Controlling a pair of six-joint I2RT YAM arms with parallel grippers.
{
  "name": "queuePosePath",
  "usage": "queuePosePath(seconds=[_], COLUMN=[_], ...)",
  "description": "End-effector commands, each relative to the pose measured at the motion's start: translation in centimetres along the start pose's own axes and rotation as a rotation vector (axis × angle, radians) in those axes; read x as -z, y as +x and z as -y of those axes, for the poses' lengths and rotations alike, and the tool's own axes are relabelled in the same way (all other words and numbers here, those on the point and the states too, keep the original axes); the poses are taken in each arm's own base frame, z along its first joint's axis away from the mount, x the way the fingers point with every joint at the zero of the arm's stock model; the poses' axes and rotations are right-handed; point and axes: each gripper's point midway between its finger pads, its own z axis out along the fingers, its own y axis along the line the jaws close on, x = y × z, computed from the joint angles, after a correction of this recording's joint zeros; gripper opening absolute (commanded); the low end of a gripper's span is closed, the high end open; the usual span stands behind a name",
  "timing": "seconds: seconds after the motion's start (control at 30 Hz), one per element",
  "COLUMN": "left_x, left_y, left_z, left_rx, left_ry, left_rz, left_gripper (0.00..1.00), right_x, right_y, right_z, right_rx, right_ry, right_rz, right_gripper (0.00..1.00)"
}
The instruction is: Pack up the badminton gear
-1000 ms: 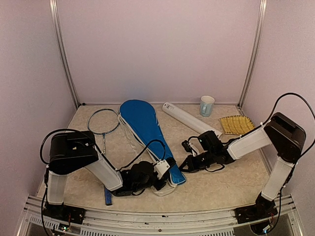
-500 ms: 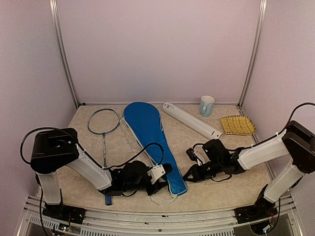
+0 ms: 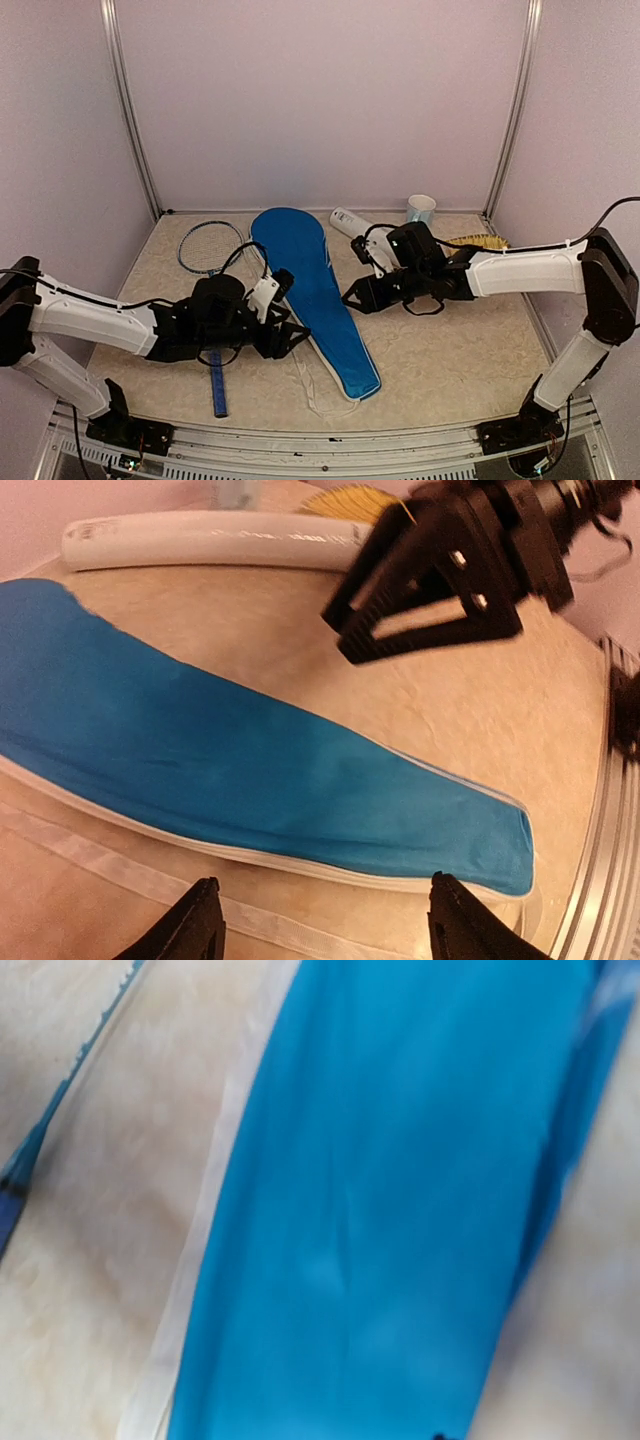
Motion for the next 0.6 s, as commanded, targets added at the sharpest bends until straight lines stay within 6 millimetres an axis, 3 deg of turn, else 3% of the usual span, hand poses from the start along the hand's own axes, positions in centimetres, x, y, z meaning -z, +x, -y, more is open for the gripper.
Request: queuePosePath(seconds=[0.0, 0.07, 0.13, 0.2, 0.3, 0.43, 0.57], left_x=[3.4, 5.2, 6.7, 7.9, 9.3, 10.5, 10.9], left_y=[-1.9, -2.6, -2.6, -2.0, -0.2, 2.0, 3.7], left_z=[-5.4, -8.2, -11.0, -13.6, -16.9, -19.8, -21.1], left_rx=[0.295, 0.384, 0.459, 0.528, 0.634, 0.740, 0.807], left_ry=[-0.091, -0.151, -0.230, -0.327, -0.461, -0.575, -0.634], left_rz=[0.051, 0.102, 0.134, 0.127, 0.087, 0.051, 0.022], left_gripper=[0.70, 0.75, 0.78, 0.80, 0.81, 0.81, 0.83], right_x=[-2.5, -3.7, -5.2, -6.7, -9.1, -11.7, -13.6], right_y=[-0.9, -2.3, -2.5, -2.2, -1.6, -0.7, -0.1], right_z=[-0.6, -1.9, -3.1, -3.9, -4.3, -3.7, -2.8], right_rx=[0.152, 0.207, 0.251, 0.292, 0.353, 0.418, 0.466], right_ry=[0.053, 0.057, 0.059, 0.078, 0.148, 0.256, 0.349], right_rz=[-0.066, -0.064, -0.088, -0.125, -0.177, -0.230, -0.272], right_gripper=[0.47, 0.50, 0.54, 0.62, 0.64, 0.64, 0.59])
